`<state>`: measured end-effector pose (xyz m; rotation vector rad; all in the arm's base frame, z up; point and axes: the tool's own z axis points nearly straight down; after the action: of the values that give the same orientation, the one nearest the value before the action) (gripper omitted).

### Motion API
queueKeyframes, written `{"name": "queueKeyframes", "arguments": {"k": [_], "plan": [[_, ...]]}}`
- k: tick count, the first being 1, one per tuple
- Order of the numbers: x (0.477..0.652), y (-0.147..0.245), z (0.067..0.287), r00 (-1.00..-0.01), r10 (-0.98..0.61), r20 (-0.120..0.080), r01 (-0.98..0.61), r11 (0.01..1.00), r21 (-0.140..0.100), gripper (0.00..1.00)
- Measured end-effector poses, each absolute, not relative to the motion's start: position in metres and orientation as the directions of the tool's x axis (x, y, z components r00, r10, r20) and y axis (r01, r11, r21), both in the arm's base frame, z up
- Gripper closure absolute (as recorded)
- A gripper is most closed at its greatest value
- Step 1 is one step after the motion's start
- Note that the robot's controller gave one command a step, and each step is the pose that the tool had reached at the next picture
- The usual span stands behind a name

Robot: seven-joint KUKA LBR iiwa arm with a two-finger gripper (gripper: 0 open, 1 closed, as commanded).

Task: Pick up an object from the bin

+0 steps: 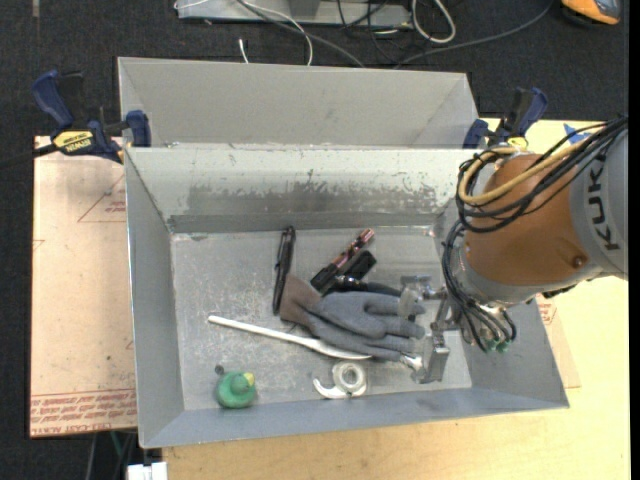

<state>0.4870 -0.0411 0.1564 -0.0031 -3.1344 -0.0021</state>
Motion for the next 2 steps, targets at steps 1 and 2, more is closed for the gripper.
{"name": "queueKeyframes", "arguments": {"k": [1,2], "plan": [[0.489,-0.041,0.16,-1.0,0.0,0.0,0.0,1.0,0.001,0.0],[0.528,-0.017,0.088,-0.967,-0.255,-0.006,-0.255,0.967,-0.001,0.0]]}}
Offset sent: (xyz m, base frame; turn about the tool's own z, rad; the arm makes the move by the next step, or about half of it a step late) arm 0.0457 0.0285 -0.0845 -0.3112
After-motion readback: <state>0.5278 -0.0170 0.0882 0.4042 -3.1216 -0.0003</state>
